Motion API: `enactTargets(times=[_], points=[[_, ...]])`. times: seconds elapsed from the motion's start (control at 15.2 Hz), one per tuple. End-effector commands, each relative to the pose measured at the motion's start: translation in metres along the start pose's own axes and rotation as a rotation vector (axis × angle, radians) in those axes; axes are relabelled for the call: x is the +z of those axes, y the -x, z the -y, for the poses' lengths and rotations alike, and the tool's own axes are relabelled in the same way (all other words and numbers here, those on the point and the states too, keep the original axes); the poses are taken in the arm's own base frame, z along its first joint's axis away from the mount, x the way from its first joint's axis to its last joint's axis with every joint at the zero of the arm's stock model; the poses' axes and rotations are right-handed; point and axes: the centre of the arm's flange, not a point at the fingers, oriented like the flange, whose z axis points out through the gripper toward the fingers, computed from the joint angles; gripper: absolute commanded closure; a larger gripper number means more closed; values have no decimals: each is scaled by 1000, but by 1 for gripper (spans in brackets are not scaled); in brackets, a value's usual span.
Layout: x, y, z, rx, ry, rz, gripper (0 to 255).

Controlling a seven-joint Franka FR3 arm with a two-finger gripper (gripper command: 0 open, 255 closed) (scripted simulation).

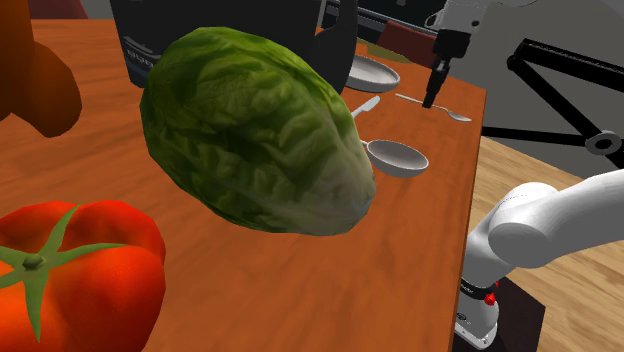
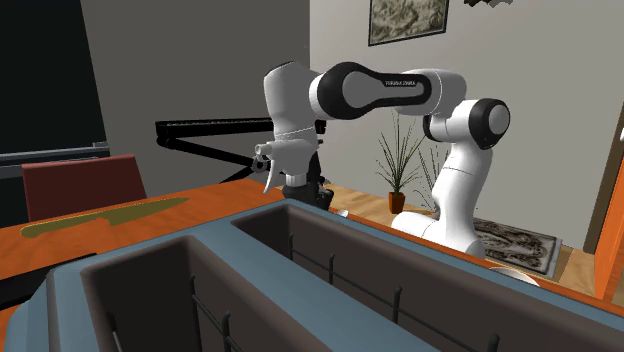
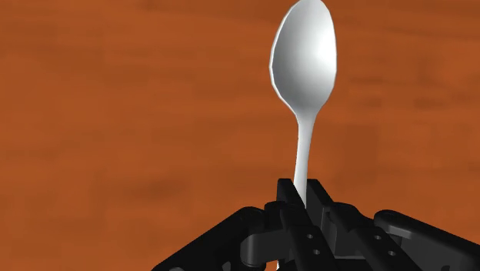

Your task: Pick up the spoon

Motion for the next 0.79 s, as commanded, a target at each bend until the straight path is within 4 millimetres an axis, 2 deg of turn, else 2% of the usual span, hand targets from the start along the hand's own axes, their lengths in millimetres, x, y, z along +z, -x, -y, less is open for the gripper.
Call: enactTargets(times=[0.0,0.73], points=[[-9,2,1,0,0,1,255],[-66,10,10,0,0,1,255]])
